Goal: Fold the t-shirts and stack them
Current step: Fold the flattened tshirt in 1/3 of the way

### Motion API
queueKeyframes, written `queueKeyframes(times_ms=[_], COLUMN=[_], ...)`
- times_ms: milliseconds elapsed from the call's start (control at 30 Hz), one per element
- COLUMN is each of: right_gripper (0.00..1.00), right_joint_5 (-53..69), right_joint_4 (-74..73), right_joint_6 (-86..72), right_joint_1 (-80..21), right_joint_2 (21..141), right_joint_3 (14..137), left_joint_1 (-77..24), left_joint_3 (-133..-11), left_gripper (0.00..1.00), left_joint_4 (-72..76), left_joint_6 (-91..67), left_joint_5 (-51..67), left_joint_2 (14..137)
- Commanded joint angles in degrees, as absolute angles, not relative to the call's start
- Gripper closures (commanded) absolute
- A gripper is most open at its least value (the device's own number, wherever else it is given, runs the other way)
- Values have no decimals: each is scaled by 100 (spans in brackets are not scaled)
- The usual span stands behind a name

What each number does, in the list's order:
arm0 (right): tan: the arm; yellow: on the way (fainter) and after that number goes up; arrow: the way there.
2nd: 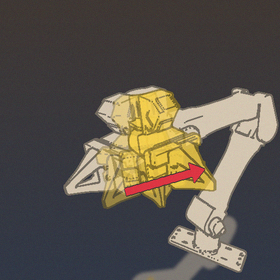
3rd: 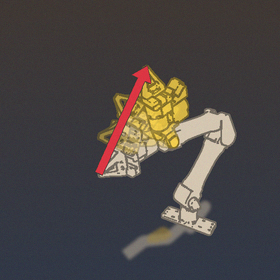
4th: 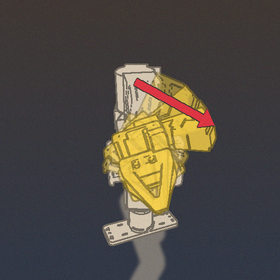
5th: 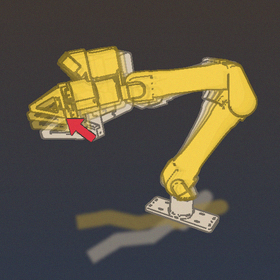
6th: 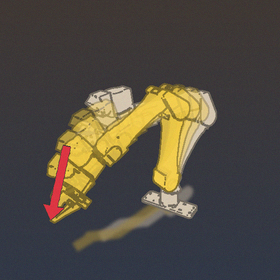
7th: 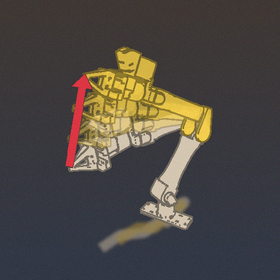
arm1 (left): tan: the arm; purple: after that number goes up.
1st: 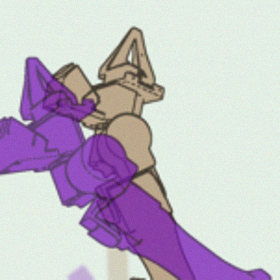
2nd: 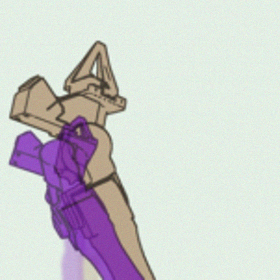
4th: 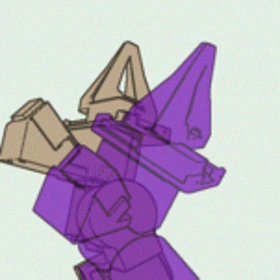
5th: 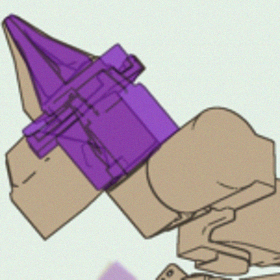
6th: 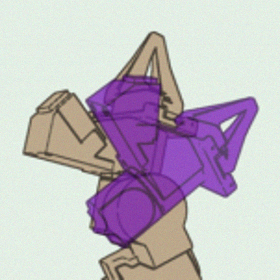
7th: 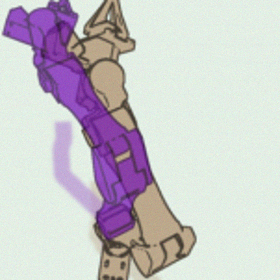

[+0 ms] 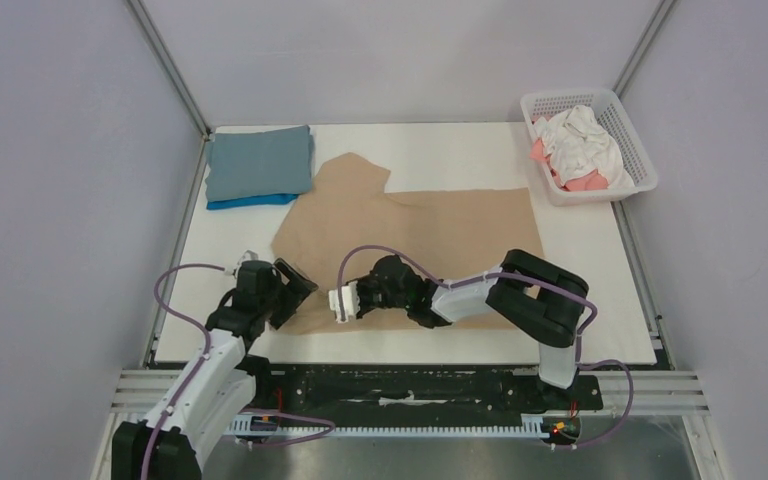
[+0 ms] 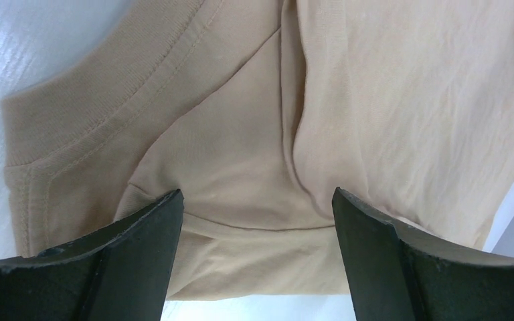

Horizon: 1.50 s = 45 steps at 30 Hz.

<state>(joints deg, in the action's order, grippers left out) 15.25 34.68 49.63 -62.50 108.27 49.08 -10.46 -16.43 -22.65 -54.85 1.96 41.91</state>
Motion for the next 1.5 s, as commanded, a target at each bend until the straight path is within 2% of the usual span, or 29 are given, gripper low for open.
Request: queueKeyframes(times_ms=[0,267,367,433,467,533,600,767,900,1100,1233,1333,1467], right_gripper=[100,100,91,72,56,33,3,2,2,2,2,2,2], right_joint_5=[1078,340,171,68,-30,-453,-862,-2316,-2211,-2551,-2134,-1950,-1914], right_joint_4=[4536,4876,4795,4645,4587,4347,4044,2617,1589,567,255,393,279], right_joint_6=[3352,1256,1024,902,840,713,471,-1380,-3094,-2642,-2621,-2795,-2888], right_joint_1=[-5799,-5255,-5248,-5247,-5247,-5249,-5247,-5095,-4488,-4307,-4304,-4310,-4320], right_joint_2=[10591,10578,10516,10370,10289,10002,9605,8340,7092,5649,5730,6068,6375], right_joint_3=[4604,4350,4299,4257,4218,4168,4061,3491,2543,1935,1879,1800,1782], left_joint_1=[-1028,-1027,-1028,-1028,-1031,-1028,-1028,-1031,-1037,-1165,-1596,-2113,-2359], left_joint_3=[-1576,-1466,-1514,-1537,-1538,-1546,-1564,-1502,-1713,-2611,-2667,-3110,-3361], left_gripper=[12,12,12,11,12,12,12,11,11,11,11,11,11], left_joint_4=[-2598,-2392,-2365,-2372,-2372,-2418,-2588,-2764,-2485,-1916,-457,-356,-412], left_joint_6=[-5580,-5543,-5481,-5458,-5458,-5474,-5506,-5572,-5366,-4878,-4997,-4937,-4915], left_joint_5=[-147,105,166,200,210,210,158,23,372,652,1122,857,902], left_joint_2=[4017,3928,4069,4129,4147,4123,4024,3587,3561,4085,5481,6762,7841])
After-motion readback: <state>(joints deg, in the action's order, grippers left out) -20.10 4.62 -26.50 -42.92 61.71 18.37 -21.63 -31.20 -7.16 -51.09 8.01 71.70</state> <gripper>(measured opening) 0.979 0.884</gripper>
